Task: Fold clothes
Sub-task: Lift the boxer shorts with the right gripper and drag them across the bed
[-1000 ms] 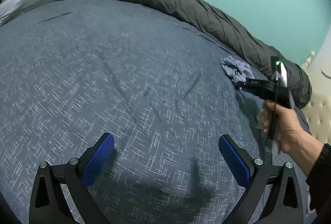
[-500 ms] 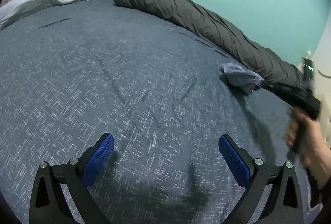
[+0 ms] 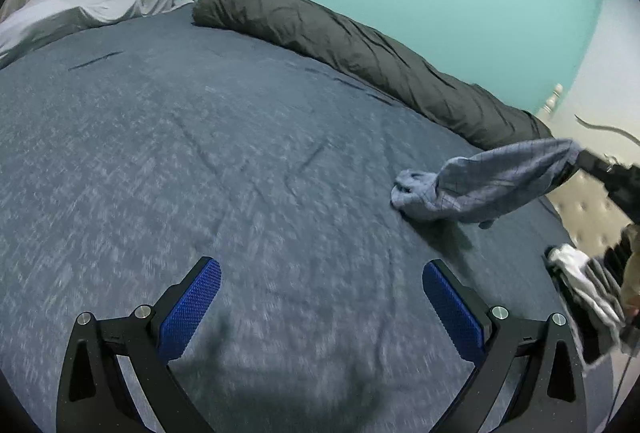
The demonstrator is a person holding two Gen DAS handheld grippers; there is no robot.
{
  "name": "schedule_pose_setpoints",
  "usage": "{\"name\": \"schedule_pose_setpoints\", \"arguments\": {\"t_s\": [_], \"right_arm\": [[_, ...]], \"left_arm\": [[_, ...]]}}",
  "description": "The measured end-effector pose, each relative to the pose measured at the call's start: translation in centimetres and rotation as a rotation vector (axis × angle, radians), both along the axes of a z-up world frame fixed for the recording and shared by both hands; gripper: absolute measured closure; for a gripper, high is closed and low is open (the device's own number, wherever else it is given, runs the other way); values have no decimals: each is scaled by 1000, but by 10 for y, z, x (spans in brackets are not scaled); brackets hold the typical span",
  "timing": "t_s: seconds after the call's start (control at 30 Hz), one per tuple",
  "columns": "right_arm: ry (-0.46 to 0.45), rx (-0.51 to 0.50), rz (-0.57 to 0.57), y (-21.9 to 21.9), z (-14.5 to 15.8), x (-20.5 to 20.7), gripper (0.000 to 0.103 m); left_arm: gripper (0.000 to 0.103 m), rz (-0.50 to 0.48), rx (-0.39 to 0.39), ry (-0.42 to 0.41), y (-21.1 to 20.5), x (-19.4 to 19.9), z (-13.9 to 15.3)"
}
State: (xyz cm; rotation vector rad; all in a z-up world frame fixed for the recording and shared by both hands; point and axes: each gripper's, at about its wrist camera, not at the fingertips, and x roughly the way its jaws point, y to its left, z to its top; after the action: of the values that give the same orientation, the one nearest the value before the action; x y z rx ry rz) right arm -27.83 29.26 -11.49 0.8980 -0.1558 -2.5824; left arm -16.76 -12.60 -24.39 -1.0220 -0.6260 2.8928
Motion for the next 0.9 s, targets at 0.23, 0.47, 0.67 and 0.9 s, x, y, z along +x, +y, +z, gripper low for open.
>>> {"name": "schedule_pose_setpoints", "arguments": {"t_s": [0.23,0.47,0.67,0.9], "right_arm": [[11,-71,106,-35,23,72,101],[-221,-92,131,-74,-50,66,99],[-241,-110,-49,-43,-91,68,57],[-271,-219,-236,6,-142,75,54]], "left_arm": [[0,-5,4,1,4,41,-1],[0,-17,3,15,0,60,1],[0,-25,9,-11,2,49,-8],[0,-77,-19,-41,18,37,-21]]}}
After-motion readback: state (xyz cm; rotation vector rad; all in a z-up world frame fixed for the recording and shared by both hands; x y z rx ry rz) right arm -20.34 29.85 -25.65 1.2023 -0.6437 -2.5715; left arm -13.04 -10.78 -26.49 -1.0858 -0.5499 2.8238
